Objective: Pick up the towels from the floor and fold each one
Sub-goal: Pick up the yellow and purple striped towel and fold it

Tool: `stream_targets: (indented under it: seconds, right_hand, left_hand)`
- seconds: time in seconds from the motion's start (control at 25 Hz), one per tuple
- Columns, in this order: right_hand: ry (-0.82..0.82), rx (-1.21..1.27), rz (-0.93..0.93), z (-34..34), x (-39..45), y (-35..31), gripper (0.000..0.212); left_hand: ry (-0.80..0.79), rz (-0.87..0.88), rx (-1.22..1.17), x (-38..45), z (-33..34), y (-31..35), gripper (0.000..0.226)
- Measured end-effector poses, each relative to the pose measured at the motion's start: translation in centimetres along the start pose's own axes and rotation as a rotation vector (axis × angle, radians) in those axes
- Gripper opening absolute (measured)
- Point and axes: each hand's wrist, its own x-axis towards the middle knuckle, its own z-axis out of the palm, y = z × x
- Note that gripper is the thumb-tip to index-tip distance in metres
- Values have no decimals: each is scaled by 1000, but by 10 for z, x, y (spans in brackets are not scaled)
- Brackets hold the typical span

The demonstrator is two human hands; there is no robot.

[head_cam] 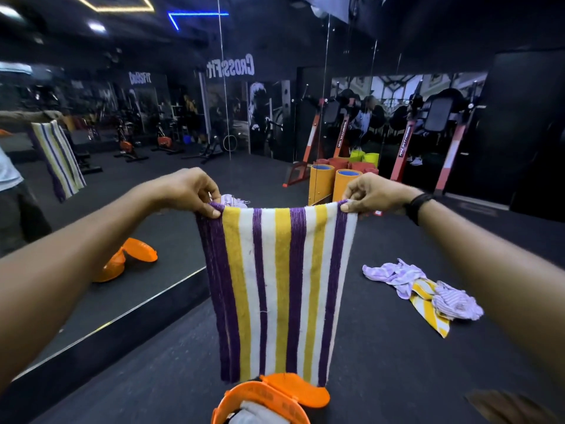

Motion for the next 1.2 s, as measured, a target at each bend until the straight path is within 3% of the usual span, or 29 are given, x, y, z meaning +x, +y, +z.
stream_targets:
  seconds: [0.12,0.16,0.28,0.36,0.52,0.6,0.68,0.8,0.92,1.0,1.12,1.2]
  right_hand:
    - [76,439,-102,-33,6,-20,25]
    - [40,533,-97,-32,9,-19,36]
    - [-235,370,36,25,6,18,58]
    - [-311,371,121,54,4,42,58]
    - [-194,596,159,55,12,55,71]
    - [-108,759,136,56,13,41,47]
    - [-40,895,138,58,16,33,24]
    - [41,988,193,57,15,25,25]
    - [-17,946,162,58,10,21,17]
    - [-80,922,90,58,9,21,24]
    - [117,1070,65,60,12,20,21]
    - [241,1124,97,59,15,17,17]
  left_hand:
    - [401,143,-540,8,-16,11,19]
    - [395,127,-659,8,-12,10,30]
    - [-63,-50,-664,-7,46,-15,86]
    - [-148,-146,-724,-16,71,-29,96]
    - [20,-335,-1113,-10,67,-40,88]
    - [55,-309,-1244,-10,61,-35,56]
    - [68,-221,-1146,-15,62,-27,30]
    - [254,-263,-1111,-16,67,-25,14]
    - [328,-253,-1203,-13,71,-24,13]
    - [380,-235,-1184,-12,71,-23,17]
    - [481,-239,-1188,-10,64,-22,25]
    - [513,-254,-1192,-7,60,-18,44]
